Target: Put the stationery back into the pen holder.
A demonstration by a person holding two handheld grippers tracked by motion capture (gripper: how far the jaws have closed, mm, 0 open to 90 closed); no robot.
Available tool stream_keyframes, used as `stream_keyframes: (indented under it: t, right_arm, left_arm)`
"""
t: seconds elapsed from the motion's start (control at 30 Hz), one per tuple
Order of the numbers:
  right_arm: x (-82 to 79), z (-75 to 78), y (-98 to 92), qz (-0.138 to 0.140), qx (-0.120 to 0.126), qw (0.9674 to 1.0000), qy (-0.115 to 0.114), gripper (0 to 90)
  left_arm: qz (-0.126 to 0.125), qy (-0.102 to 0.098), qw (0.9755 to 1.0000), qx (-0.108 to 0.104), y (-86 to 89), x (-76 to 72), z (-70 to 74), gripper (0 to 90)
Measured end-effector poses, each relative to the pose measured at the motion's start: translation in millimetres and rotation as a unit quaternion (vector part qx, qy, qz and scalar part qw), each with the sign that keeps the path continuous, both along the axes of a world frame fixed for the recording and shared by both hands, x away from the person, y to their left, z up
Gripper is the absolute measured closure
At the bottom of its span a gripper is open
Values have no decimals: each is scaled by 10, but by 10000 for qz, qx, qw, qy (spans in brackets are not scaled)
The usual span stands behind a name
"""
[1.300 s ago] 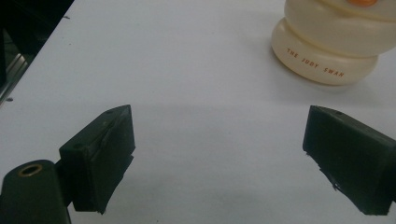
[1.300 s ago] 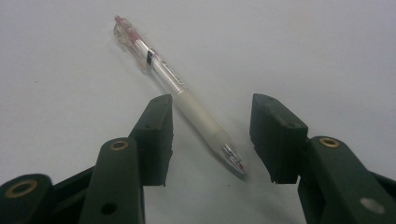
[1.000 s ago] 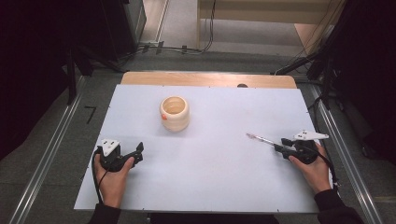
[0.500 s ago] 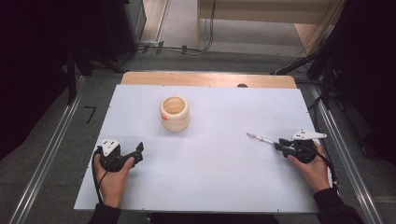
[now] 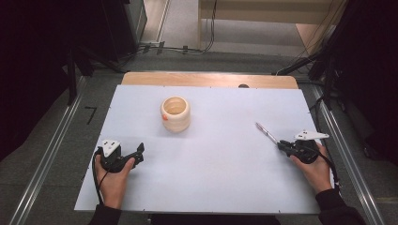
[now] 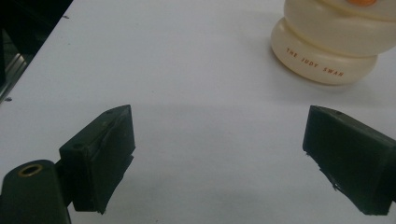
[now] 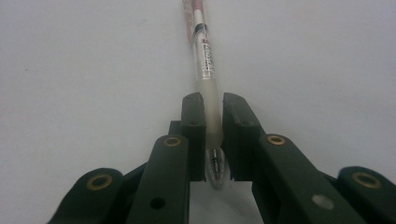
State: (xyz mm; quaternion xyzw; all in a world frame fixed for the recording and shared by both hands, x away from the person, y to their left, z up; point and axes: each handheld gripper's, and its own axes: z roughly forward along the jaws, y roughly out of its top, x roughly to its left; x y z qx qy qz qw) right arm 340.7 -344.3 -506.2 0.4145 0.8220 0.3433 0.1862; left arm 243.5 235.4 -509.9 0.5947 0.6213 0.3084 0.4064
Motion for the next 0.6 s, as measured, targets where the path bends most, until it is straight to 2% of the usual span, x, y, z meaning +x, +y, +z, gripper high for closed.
stream_keyframes:
  t: [0.33, 0.6]
  right_arm:
    - [-1, 4, 16, 30, -94, 9999, -25, 781]
    - [-8, 26, 21, 46, -7, 10000, -84, 787]
  left_arm:
    - [-6, -10, 10000, -2, -6, -2, 4, 97]
    - [-1, -14, 10000, -12, 5, -2, 1, 97]
